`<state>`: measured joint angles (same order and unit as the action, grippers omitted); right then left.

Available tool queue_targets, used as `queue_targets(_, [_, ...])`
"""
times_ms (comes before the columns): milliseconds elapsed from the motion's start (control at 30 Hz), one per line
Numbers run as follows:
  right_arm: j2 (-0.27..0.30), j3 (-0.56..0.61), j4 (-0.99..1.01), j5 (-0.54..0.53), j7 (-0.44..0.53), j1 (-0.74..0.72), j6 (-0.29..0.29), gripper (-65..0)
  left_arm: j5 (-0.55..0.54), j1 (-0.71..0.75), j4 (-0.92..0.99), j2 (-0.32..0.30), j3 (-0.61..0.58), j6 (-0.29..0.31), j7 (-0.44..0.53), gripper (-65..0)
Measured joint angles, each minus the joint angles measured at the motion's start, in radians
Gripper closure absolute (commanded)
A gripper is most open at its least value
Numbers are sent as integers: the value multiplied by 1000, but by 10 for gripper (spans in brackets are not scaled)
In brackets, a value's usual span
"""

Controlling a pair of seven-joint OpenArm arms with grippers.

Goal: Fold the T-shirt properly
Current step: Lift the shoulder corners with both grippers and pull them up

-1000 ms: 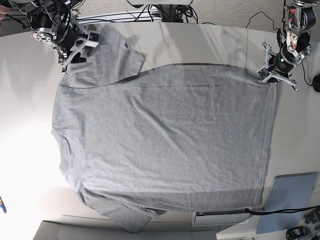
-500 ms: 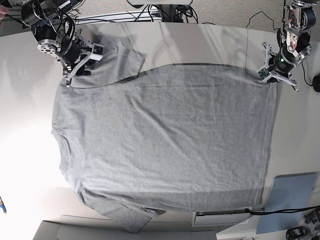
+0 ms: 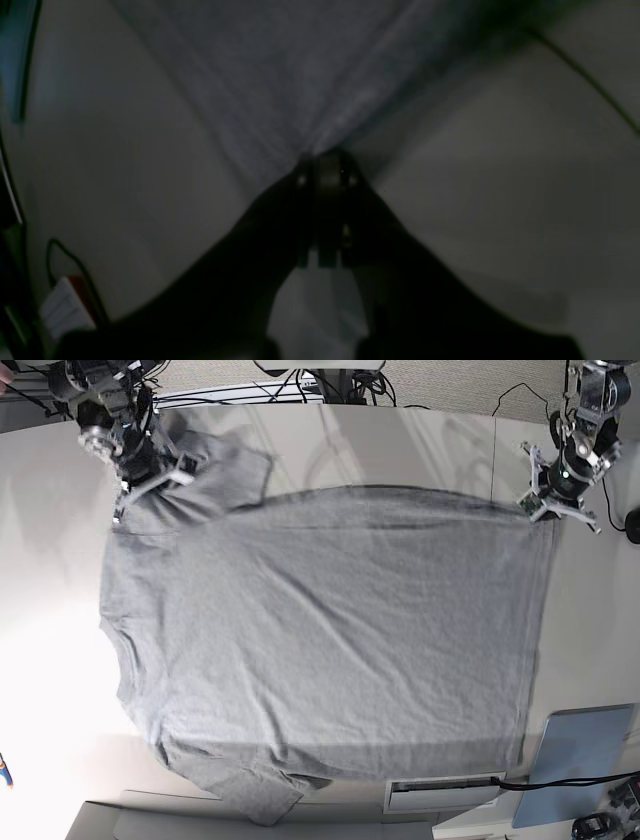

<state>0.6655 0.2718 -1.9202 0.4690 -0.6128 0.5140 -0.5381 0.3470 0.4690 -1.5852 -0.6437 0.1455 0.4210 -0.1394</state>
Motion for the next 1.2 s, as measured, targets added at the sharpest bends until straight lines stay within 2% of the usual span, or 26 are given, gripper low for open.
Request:
queue_targets(67, [29, 3, -53, -7, -8, 45, -4, 0, 5, 46, -44, -11, -1, 0, -16, 0])
queue_targets(167, [53, 3, -115, -3, -73, 92, 3, 0, 0, 118, -111, -26, 3, 16, -41, 0])
queue_targets(333, [58, -32, -205, -8, -117, 212, 24, 0, -71, 234, -192, -21, 63, 26, -87, 0])
queue_targets(400, [58, -60, -235, -9, -122, 260, 25, 0, -93, 285, -221, -22, 108, 27, -87, 0])
queue_targets(500, [58, -102, -268, -5, -132, 323, 27, 0, -140, 345, -257, -24, 169, 58, -81, 0])
queue_targets(667, [60, -127, -327, -3, -151, 404, 24, 0, -169, 430, -285, -24, 237, 86, -15, 0])
queue_targets(967, [60, -128, -350, -3, -165, 423, 34, 0, -168, 441, -290, -24, 257, 85, -17, 0])
queue_targets(1067, [60, -128, -350, 32, -165, 423, 46, 0, -169, 436, -290, -24, 257, 84, -17, 0])
queue_targets(1133, [60, -128, -350, 55, -164, 417, 72, 0, -168, 436, -290, -24, 257, 83, -17, 0])
queue_targets(1200, [60, -128, -350, 56, -164, 387, 97, 0, -180, 430, -290, -23, 257, 44, -15, 0])
